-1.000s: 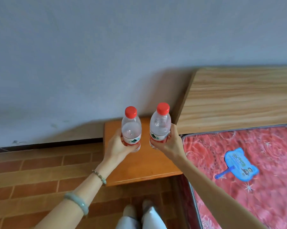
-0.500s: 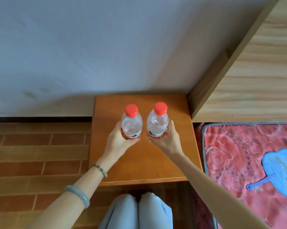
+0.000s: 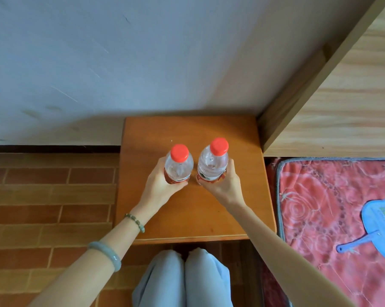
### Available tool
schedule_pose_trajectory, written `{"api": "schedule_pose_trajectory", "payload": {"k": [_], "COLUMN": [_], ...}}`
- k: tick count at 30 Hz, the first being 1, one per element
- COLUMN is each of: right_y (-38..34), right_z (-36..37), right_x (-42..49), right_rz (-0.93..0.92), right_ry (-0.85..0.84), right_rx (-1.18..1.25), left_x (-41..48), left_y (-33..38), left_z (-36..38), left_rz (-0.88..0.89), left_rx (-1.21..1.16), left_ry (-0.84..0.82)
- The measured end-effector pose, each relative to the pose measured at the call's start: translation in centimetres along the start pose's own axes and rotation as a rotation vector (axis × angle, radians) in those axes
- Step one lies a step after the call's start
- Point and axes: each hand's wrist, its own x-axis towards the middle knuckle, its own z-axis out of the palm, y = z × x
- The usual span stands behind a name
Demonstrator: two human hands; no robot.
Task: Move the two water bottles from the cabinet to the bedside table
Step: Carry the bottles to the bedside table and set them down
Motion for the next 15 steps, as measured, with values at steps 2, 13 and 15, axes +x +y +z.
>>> {"api": "schedule_pose_trajectory", "payload": {"k": [2,13,15], "right_y": [-0.4,-11.8,-15.4], "right_z": [-0.4,-7.2,-8.7], "right_x": [-0.4,-5.3,-6.6], "right_rz": [0.014,-0.04,-0.088], "right_ry": [-0.024,-0.064,-0.073], "right_rx": [-0.019,-0.085,-0.141], "left_x": [-0.2,-5.2,-6.4], "left_y": [0.6,11.4,14.6], "left_z": [-0.2,-6.8,-8.5], "left_rz": [-0.03,-0.063,-0.018], "left_rx": [0.017,0.267,0.325], "left_ry": [-0.012,-0.057,-0.046]}}
